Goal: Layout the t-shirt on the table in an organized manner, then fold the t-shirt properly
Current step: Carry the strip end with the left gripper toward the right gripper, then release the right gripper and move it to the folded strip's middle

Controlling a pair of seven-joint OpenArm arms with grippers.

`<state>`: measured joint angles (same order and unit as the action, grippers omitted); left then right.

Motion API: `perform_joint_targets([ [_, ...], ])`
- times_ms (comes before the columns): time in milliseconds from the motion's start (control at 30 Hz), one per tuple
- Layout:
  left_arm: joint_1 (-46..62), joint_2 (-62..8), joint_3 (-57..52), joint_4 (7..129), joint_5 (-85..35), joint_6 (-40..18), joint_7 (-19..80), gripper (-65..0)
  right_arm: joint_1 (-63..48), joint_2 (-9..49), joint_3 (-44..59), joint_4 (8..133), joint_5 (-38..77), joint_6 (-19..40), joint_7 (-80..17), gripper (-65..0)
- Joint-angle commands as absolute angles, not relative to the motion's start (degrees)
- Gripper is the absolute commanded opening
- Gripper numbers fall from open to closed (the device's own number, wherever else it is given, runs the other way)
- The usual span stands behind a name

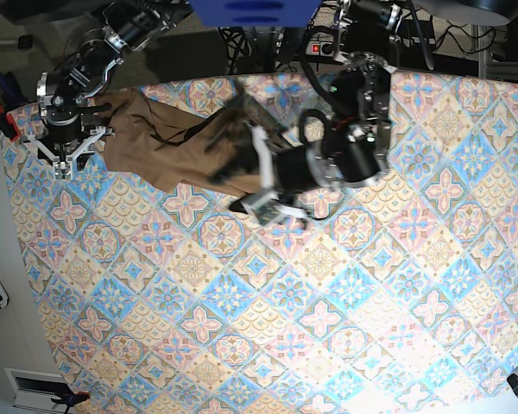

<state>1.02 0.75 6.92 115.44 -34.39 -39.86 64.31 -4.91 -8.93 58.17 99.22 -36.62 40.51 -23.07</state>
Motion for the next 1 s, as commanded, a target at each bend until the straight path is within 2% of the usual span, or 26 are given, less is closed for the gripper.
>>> perform_joint_targets([
  [0,0.7,-0.7,5.7,116.3,-35.0,-40.0,63.3,-41.7,-4.4,-8.4,58.2,100.2,-36.0,40.0,-21.8,-40.8],
  [133,2.9,-8.0,2.4,116.3,-35.6,-40.0,63.3,-55.3,-4.3,-8.4,59.1,100.3,-35.6,40.0,-21.8,-40.8],
  [267,4.4,-11.1,2.2,115.2,-35.0,-40.0,62.8,-65.0,-3.9,-8.4,60.8,100.3,-35.5,40.0,-21.8,-40.9],
  [367,4.1,-11.2,2.3,109.8,-34.9,-40.0,62.7,-65.0,-3.9,-8.4,61.0,100.7,-35.0,40.0,-21.8,-40.9],
  [533,-0.3,-10.0,4.1,98.9,-31.3,-40.0,62.7,-65.0,-4.5,-8.4,63.8,103.3,-25.8,40.0,-21.8,-40.9],
  [800,-1.1,-9.6,4.5,97.8,-29.8,-40.0,62.7,-65.0,-5.8,-8.4,65.5,103.7,-18.0,40.0,-22.3,-40.5],
  [967,-1.2,-9.6,4.5,97.7,-29.1,-40.0,62.7,-65.0,-6.5,-8.4,65.4,104.4,-11.6,40.0,-33.0,-40.0],
])
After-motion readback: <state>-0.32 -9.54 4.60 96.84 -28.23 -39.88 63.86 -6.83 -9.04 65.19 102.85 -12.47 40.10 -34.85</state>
